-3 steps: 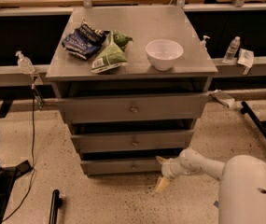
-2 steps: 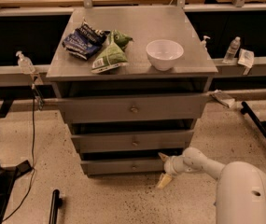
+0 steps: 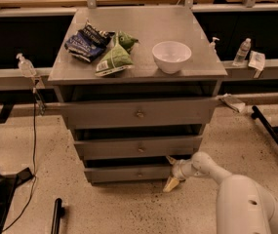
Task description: Open bottom drawer
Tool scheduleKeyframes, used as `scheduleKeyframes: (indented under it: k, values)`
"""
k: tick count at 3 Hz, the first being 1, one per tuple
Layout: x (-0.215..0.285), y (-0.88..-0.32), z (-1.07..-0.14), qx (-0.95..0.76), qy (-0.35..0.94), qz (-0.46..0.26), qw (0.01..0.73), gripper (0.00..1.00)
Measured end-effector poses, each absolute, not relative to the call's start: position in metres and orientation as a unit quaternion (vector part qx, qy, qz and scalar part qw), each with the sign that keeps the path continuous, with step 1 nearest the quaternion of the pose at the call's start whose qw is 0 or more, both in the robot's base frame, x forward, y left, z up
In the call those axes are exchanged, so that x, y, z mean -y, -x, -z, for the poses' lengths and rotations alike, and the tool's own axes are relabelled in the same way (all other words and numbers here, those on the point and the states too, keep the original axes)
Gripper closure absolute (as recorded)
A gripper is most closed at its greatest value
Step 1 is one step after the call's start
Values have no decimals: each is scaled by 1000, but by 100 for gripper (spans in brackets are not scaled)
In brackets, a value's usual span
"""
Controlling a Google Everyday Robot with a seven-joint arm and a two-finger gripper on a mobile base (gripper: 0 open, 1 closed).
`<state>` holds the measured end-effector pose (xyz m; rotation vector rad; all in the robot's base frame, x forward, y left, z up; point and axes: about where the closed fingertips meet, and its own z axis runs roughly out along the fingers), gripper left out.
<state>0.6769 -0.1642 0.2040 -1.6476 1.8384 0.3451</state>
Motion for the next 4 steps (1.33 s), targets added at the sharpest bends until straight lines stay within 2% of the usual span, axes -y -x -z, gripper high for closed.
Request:
scheduleKeyframes:
  k: [4]
  values:
    - [165,-680,-187,-712,605,-159,317,94]
